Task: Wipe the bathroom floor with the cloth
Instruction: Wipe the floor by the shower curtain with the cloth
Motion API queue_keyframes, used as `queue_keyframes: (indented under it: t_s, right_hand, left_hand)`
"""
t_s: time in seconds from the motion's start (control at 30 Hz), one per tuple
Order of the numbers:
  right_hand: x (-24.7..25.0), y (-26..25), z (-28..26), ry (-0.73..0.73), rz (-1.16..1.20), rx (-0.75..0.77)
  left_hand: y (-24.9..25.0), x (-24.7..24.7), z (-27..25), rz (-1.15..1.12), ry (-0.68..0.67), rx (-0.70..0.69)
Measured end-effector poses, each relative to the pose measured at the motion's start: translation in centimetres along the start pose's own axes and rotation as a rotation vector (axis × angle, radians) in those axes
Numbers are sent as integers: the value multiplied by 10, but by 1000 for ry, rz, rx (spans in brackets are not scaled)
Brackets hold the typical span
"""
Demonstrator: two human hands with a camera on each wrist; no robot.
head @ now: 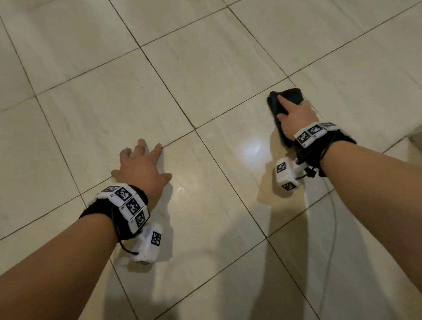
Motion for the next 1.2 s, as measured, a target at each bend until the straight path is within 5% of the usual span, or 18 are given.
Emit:
queue_keyframes:
  t_s: [0.33,0.47,0.77,1.0,1.2]
  right_hand:
    - [4,-7,24,20,-42,-63]
    - [-1,-43,9,-32,-58,59]
    - [-63,-156,-109,-212,-145,400]
    - [-95,-175,-190,-293,-199,530]
    - [-117,-185,-247,-381,-197,620]
  left_hand:
    - [1,-2,2,9,0,-4]
    - [3,0,3,7,-19,-2]
    - [2,3,2,26,-67,-69]
    - [-5,2,-22,13,-123,-226]
    - [-32,10,-73,70,-148,-196]
Point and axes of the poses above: each hand's wrist, its own z-axis towards the middle knuckle, its own x-axis out of the back of the hand, y = z × x, the point moved 8 cm from there along z, towards the middle knuckle, and after that the axes turned 4 degrees about y, right-handed, at the moved point
